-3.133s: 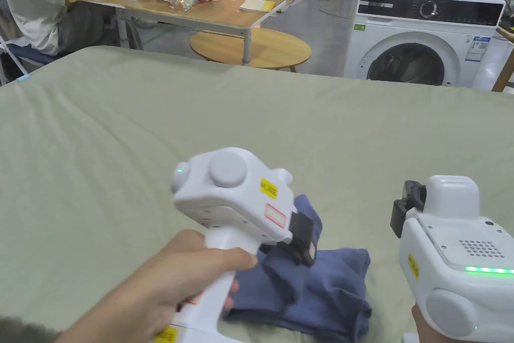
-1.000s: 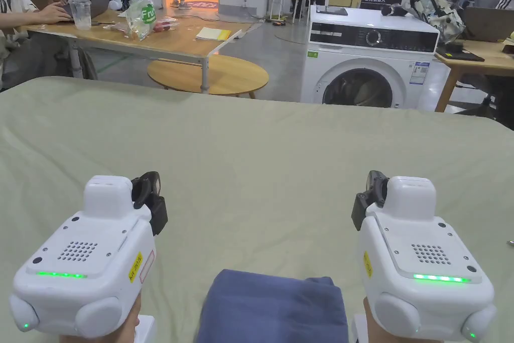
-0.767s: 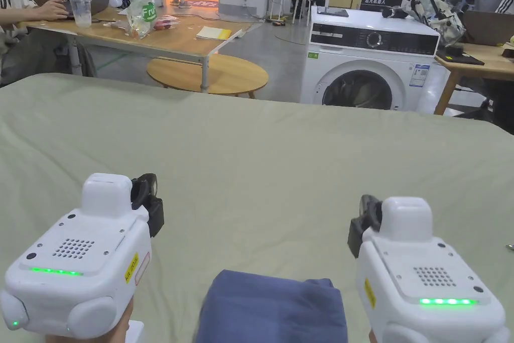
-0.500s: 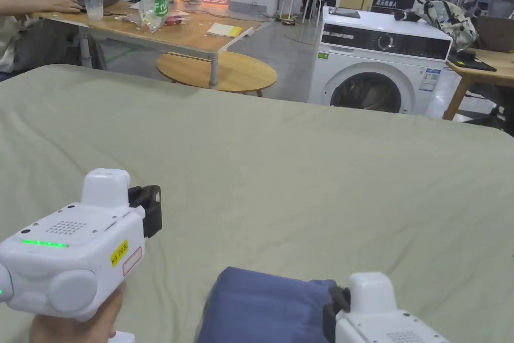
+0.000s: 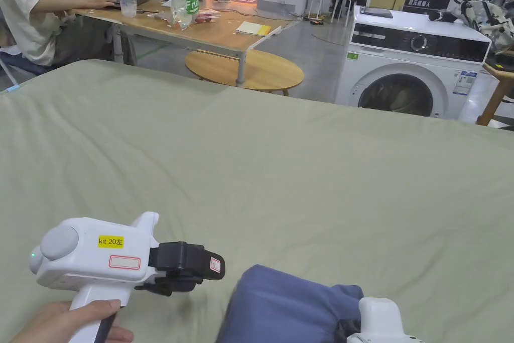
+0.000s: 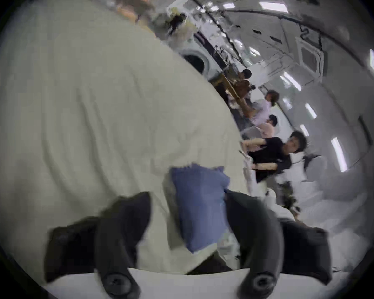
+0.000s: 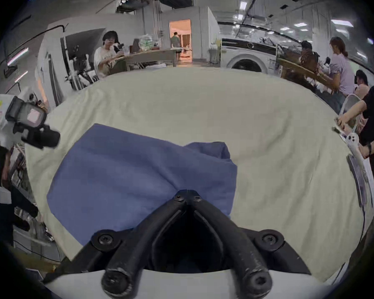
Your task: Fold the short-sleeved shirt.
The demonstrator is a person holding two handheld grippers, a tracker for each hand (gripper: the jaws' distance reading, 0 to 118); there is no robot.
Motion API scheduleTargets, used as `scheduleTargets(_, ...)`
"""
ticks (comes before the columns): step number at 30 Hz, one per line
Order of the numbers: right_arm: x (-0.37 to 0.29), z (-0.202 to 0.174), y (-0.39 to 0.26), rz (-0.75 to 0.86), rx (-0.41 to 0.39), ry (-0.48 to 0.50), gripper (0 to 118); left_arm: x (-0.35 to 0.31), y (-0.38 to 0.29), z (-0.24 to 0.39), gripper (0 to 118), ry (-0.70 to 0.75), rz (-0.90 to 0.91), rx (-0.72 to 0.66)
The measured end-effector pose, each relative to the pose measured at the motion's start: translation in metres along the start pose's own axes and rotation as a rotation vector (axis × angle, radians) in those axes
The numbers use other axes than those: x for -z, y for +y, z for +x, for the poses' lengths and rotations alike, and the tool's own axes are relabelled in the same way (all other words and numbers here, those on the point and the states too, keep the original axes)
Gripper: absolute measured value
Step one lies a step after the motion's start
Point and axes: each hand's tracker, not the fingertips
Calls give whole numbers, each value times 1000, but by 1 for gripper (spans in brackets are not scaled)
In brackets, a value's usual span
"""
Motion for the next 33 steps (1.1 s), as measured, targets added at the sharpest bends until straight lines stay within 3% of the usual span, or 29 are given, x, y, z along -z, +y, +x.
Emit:
scheduleTargets(10, -2, 0, 1, 3, 4, -2, 0, 63, -12, -38, 81, -165, -168, -91)
scheduleTargets(13, -1, 0, 0, 7, 4, -4, 0, 77, -17, -31, 81, -254, -138, -115)
scheduleTargets(20, -2, 0, -1, 11, 8, -8, 0, 108, -18, -25, 81, -289, -139, -95)
scheduleTargets(21, -2, 0, -1, 11, 10, -7, 0, 107, -18, -25, 78, -290, -139, -94)
scheduleTargets(22, -2, 0, -1, 12, 12, -6, 0, 105, -19, -22, 63, -264, -134, -86)
scheduleTargets(23, -2, 0, -1, 13, 14, -6, 0, 104, -20, -23, 27, -149, -124, -66)
scheduleTargets(24, -3, 1, -2, 16, 17, 0, 0, 106, -22, -24, 24, -116, -125, -62)
scheduleTargets(26, -3, 0, -1, 19, 16, 0, 0, 104, -25, -33, 22, -229, -92, -147)
scheduleTargets(28, -4, -1, -2, 26, 12, -3, 0, 103, -28, -26, 21, -173, -92, -96)
scheduleTargets(33, -10, -7, 0, 54, -39, -29, 0, 99, -26, -22, 21, -177, -87, -112)
